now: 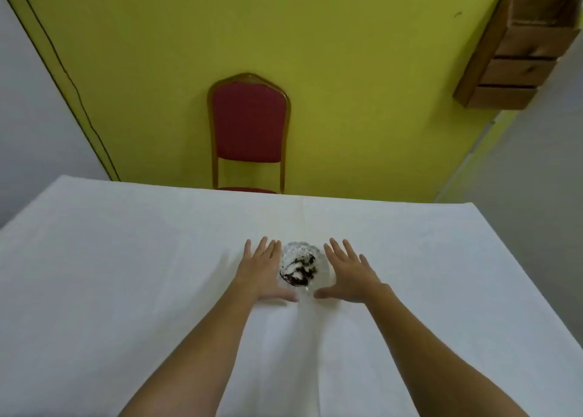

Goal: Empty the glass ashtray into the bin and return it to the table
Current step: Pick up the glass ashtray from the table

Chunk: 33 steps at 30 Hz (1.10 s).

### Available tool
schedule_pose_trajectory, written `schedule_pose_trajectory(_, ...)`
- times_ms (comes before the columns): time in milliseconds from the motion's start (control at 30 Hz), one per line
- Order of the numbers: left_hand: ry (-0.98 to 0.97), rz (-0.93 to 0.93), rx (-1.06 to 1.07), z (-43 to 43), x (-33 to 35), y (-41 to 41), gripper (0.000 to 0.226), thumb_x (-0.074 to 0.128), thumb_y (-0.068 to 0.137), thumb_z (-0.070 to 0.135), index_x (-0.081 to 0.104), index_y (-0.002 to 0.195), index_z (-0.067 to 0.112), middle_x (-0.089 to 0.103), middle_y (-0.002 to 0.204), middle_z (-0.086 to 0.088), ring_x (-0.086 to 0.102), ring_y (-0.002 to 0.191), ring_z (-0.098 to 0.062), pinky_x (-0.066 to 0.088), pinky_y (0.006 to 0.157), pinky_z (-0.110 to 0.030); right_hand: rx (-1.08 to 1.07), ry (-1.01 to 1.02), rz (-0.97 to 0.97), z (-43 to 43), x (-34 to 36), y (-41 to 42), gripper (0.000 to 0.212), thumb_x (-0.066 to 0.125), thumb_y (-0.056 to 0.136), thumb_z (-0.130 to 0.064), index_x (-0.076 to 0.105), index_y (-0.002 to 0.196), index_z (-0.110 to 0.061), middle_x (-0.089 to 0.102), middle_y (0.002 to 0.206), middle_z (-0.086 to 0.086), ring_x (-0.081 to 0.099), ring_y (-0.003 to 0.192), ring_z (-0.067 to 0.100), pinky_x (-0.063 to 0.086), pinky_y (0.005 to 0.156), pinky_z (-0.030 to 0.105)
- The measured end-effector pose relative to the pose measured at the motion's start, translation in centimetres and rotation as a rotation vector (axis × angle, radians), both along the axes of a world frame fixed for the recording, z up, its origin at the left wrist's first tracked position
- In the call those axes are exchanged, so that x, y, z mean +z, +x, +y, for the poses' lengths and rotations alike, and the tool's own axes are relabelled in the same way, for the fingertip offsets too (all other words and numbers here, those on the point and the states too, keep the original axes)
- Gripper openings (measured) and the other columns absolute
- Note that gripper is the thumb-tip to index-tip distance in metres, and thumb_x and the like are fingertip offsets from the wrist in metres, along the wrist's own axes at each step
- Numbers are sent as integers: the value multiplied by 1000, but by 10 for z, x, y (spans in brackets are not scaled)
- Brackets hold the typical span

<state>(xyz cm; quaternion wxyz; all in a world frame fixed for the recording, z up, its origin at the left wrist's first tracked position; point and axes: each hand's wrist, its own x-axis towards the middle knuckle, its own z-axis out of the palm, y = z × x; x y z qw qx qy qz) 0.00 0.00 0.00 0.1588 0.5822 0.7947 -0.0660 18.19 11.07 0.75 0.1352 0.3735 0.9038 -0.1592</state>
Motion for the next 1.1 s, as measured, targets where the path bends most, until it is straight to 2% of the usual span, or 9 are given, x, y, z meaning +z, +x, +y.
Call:
schedule_pose_trajectory(333, 5, -123, 4, 17, -15, -13, 145, 62, 52, 87, -2, 157, 11, -5, 166, -5, -19, 151, -23, -14, 119, -53, -9, 37, 26, 3, -19, -16, 126, 68, 66, -71, -2, 155, -17, -7, 165, -2, -12, 151, 22, 1, 123, 48)
schedule_pose_trajectory(533, 65, -182, 10, 18, -19, -12, 144, 66, 51, 85, 4, 156, 8, -6, 165, -6, -21, 150, -23, -13, 120, -52, -41, -14, 150, 4, -27, -14, 124, 74, 64, -65, 6, 155, -16, 5, 165, -1, -8, 151, 24, 2, 124, 45)
schedule_pose_trajectory(733, 154, -165, -41, 19, -3, 0, 136, 68, 51, 83, 16, 153, 10, 5, 165, -3, -18, 151, -17, -14, 121, -47, -93, -71, 294, 3, -25, -1, 123, 80, 60, -59, 14, 154, -15, 12, 164, -1, 0, 152, 20, 9, 123, 45)
schedule_pose_trajectory(900, 235, -170, -73, 36, 22, 36, 134, 70, 51, 80, 17, 153, 11, 5, 165, -4, -17, 151, -19, -11, 122, -47, -169, -89, 405, 14, 5, 41, 125, 86, 57, -52, 16, 153, -15, 8, 164, -2, 0, 151, 23, 15, 123, 44)
schedule_pose_trajectory(1100, 295, -230, -144, 74, 63, 140, 135, 73, 51, 78, 14, 154, 14, -2, 166, -6, -16, 151, -28, -10, 122, -48, -245, 7, 422, 32, 58, 152, 124, 88, 57, -49, 16, 153, -18, 2, 165, -3, -6, 151, 29, 14, 122, 45)
